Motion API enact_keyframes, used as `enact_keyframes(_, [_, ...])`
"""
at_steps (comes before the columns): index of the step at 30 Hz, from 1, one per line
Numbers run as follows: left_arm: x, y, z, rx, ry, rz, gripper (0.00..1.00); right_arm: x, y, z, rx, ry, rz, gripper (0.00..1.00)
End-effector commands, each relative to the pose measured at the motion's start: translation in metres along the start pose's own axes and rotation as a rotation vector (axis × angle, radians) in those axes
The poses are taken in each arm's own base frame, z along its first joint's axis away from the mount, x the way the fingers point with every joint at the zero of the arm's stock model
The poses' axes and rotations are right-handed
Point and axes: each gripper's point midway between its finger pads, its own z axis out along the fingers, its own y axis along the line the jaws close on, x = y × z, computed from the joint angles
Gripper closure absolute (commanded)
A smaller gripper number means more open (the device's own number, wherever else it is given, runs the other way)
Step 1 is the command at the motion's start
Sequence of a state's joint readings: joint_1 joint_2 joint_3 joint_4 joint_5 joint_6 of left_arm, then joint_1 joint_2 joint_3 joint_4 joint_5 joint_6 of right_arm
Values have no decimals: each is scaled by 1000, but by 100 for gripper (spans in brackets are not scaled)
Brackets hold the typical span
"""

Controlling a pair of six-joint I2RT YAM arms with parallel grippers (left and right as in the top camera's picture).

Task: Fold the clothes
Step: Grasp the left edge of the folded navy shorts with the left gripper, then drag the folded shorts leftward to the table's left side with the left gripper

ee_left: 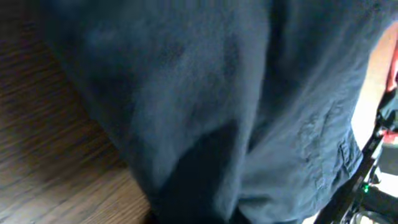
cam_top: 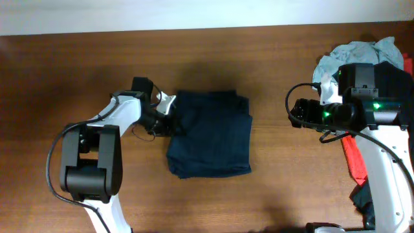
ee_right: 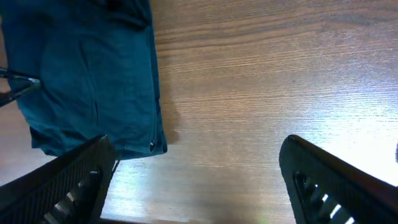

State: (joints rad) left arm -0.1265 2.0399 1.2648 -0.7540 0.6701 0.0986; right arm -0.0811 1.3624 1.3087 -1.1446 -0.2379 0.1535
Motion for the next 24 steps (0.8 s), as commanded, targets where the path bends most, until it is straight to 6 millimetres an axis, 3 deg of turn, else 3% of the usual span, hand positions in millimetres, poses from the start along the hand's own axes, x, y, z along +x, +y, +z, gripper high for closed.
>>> enact_keyframes(1, [4, 0, 5, 24, 11, -17, 100, -2, 1, -3, -10, -13, -7, 14])
enact_keyframes(5, [1, 6, -3, 21, -9, -125, 99, -2, 1, -3, -10, -12, -7, 14])
enact_keyframes(9, [-11, 27, -35, -19, -109, -324, 99, -1, 1, -3, -9, -8, -6, 14])
enact_keyframes(14, [-12, 88, -86, -171, -254, -616, 99, -1, 1, -3, -9, -6, -6, 14])
enact_keyframes(24, [38, 192, -158, -277, -427, -1097, 99, 0, 1, -3, -9, -6, -6, 14])
